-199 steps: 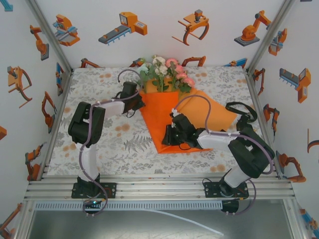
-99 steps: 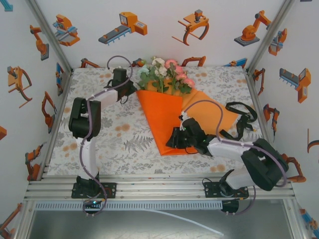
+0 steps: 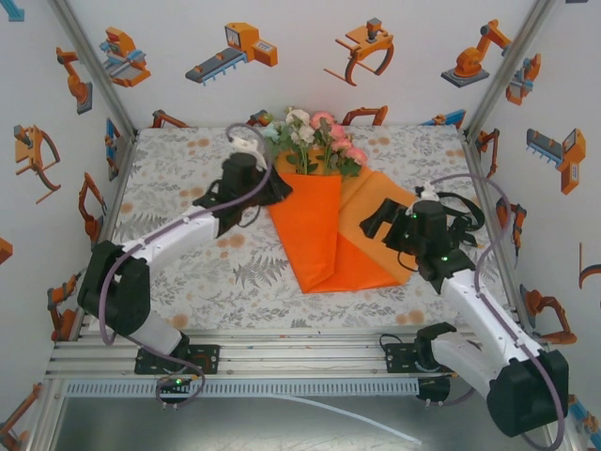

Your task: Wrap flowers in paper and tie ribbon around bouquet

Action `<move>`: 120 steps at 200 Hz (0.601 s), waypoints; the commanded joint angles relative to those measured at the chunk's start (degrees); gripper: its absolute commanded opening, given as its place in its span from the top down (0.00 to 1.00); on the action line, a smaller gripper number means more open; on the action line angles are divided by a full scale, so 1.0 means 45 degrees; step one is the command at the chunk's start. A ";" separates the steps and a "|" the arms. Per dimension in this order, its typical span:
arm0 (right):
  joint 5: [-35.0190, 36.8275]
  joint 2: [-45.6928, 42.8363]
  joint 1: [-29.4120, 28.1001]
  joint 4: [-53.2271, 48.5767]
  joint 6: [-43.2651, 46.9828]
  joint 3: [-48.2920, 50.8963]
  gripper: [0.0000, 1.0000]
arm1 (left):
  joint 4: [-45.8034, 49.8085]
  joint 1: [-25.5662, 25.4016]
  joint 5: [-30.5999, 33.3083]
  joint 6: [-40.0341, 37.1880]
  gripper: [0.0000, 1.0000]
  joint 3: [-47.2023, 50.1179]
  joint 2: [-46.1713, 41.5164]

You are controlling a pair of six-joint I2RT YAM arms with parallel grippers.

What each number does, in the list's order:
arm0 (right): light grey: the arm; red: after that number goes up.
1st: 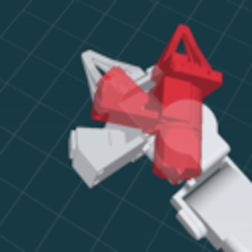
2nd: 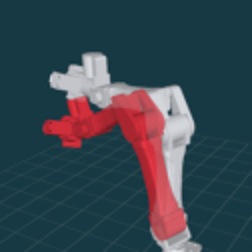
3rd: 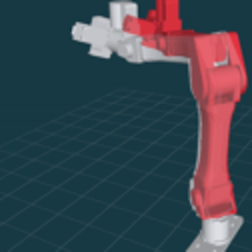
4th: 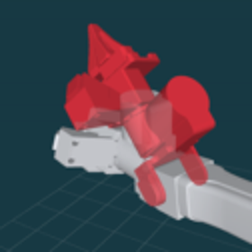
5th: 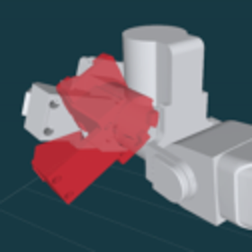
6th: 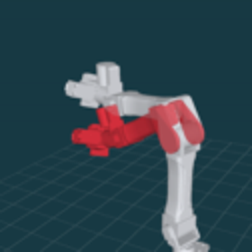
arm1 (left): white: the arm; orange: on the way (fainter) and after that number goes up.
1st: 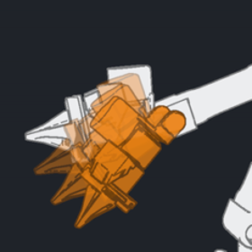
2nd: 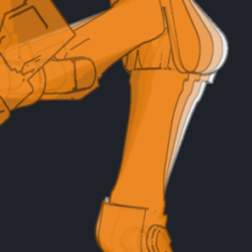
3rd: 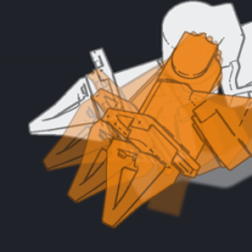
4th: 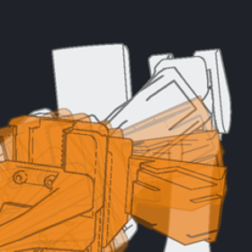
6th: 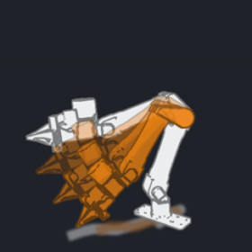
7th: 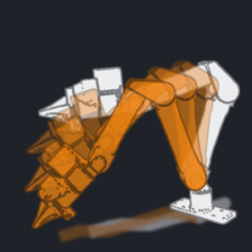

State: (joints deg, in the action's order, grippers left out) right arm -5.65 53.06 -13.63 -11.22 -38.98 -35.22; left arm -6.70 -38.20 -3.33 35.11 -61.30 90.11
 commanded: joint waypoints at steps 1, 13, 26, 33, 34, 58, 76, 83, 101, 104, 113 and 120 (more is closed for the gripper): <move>-0.0208 -0.0227 0.1581 -0.3230 0.0158 0.0053 0.01 | 0.1143 -0.1480 -0.0619 -0.0589 0.77 0.0160 0.0565; -0.0496 -0.0329 0.2249 -0.3637 0.0092 0.0437 0.01 | 0.1266 -0.2174 -0.0645 -0.0550 0.78 0.0090 0.0958; -0.0663 -0.0451 0.2591 -0.3741 -0.0044 0.0964 0.01 | 0.1165 -0.2701 -0.0814 -0.0274 0.78 -0.0005 0.1445; -0.0853 -0.0496 0.2670 -0.3629 -0.0102 0.1244 0.01 | 0.1059 -0.2905 -0.0941 -0.0156 0.78 -0.0052 0.1739; -0.0883 -0.0499 0.2674 -0.3614 -0.0104 0.1284 0.01 | 0.1049 -0.2931 -0.0969 -0.0142 0.78 -0.0061 0.1766; -0.0947 -0.0389 0.2701 -0.3426 -0.0168 0.1956 0.01 | 0.0828 -0.3237 -0.1710 0.0287 0.79 -0.0278 0.2796; -0.0757 -0.0177 0.2750 -0.3273 -0.0043 0.2311 0.01 | 0.0843 -0.3290 -0.2238 0.0472 0.80 -0.0353 0.3394; -0.0705 -0.0099 0.2757 -0.3220 0.0064 0.2405 0.01 | 0.0843 -0.3290 -0.2266 0.0479 0.81 -0.0333 0.3534; -0.0756 0.0057 0.2791 -0.2898 0.0287 0.2667 0.01 | 0.1211 -0.3290 -0.2073 0.0384 0.81 -0.0416 0.3847; -0.0859 0.0066 0.2791 -0.2821 0.0328 0.2712 0.01 | 0.1251 -0.3280 -0.2033 0.0376 0.81 -0.0447 0.3891; -0.1338 0.0069 0.2790 -0.2495 0.0479 0.2848 0.03 | 0.1376 -0.3270 -0.1985 0.0381 0.82 -0.0487 0.4052; -0.1863 0.0037 0.2793 -0.2192 0.0627 0.3001 0.04 | 0.1418 -0.3260 -0.1975 0.0410 0.82 -0.0514 0.4158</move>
State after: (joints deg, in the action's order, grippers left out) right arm -9.23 53.04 -1.50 -24.43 -38.68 -23.83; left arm -1.91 -52.88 -11.44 36.34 -61.41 107.74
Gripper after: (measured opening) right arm 0.981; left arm 0.183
